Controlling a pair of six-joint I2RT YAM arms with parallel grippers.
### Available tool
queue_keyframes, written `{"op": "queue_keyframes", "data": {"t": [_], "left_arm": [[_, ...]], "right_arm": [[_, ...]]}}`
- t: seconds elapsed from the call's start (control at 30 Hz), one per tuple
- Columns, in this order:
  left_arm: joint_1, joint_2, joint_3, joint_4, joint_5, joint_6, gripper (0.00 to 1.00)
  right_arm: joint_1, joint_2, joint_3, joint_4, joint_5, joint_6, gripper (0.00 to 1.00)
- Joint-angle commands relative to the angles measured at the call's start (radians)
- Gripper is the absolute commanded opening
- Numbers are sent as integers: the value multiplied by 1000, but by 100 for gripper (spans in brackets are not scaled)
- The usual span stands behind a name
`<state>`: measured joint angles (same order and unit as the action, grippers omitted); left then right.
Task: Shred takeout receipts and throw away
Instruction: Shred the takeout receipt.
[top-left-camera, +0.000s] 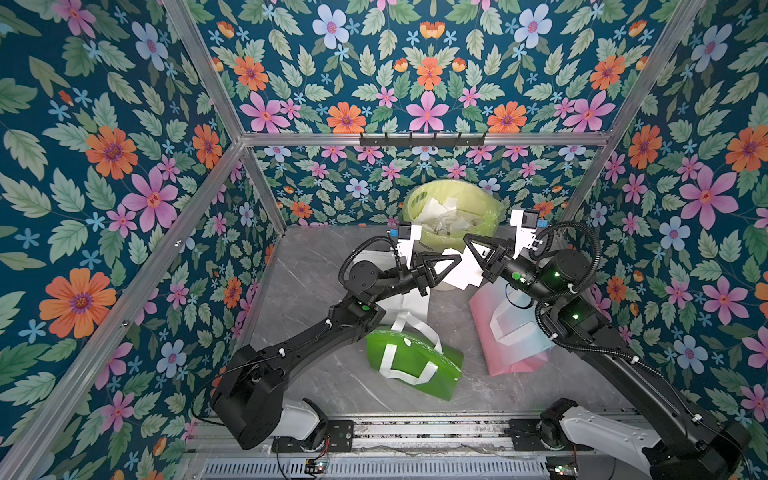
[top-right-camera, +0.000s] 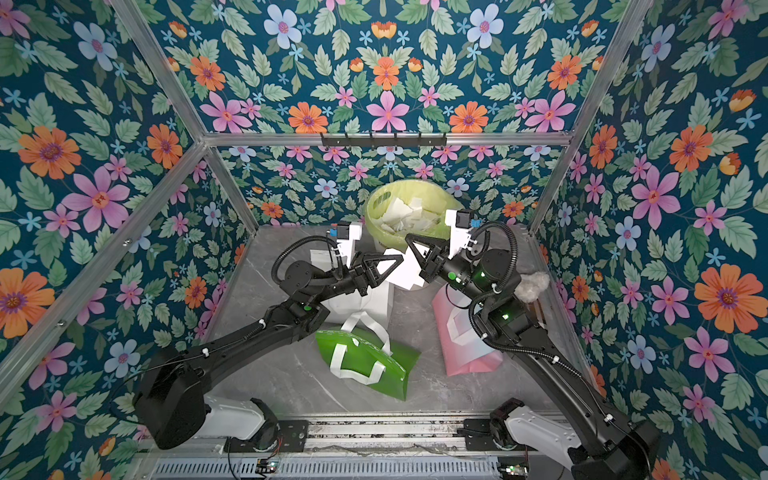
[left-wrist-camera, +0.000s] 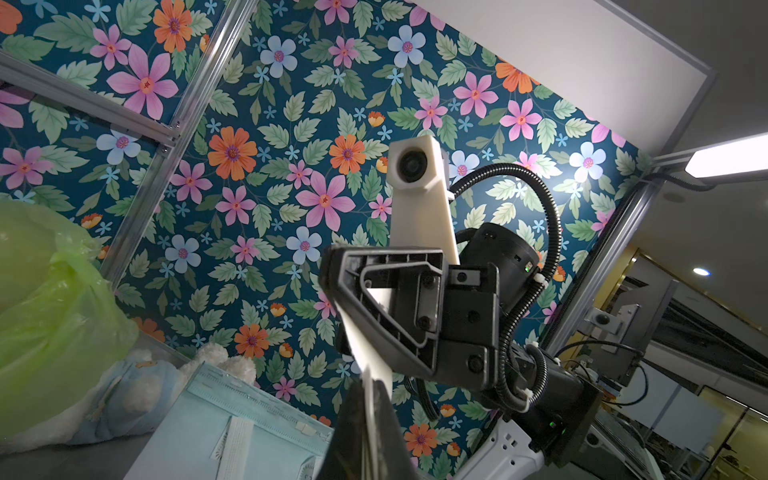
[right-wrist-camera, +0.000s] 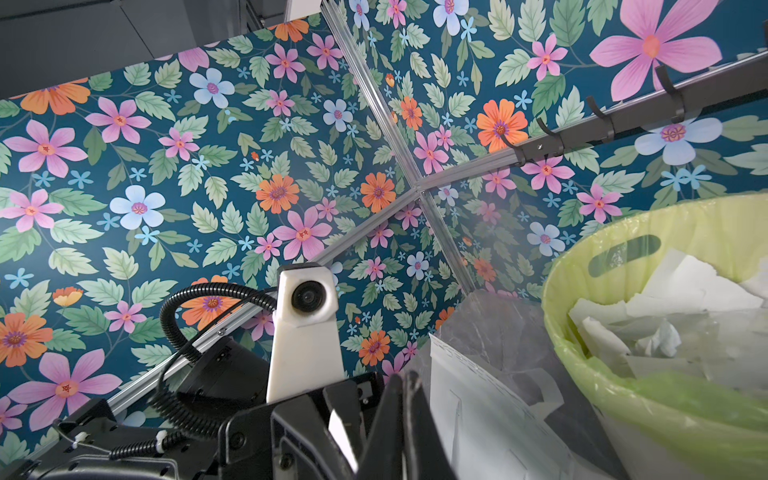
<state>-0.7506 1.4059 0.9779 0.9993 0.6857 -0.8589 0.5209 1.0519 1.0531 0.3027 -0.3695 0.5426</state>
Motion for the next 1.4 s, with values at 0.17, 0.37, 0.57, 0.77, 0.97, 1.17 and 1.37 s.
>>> {"op": "queue_keyframes", "data": {"t": [0.17, 0.37, 0.57, 0.77, 0.97, 1.17, 1.37], "left_arm": [[-3, 5, 11, 73, 18, -46, 13], [-9, 12, 14, 82, 23, -70, 17], [-10, 19, 17, 67, 32, -73, 22], [-16, 24, 23, 27, 34, -59, 22], [-21, 25, 50, -59, 60, -11, 15], [-21, -11, 56, -176, 40, 100, 0], [-21, -82, 80, -438, -29, 364, 0]], "right_arm": [[0, 3, 3, 29, 7, -7, 0], [0, 11, 9, 24, 13, -15, 0], [0, 15, 11, 30, 12, -15, 0], [1, 17, 15, 36, 12, -10, 0], [2, 17, 16, 39, 11, -7, 0], [3, 4, 4, 34, 12, -13, 0], [4, -52, -15, -30, 20, -64, 63]]}}
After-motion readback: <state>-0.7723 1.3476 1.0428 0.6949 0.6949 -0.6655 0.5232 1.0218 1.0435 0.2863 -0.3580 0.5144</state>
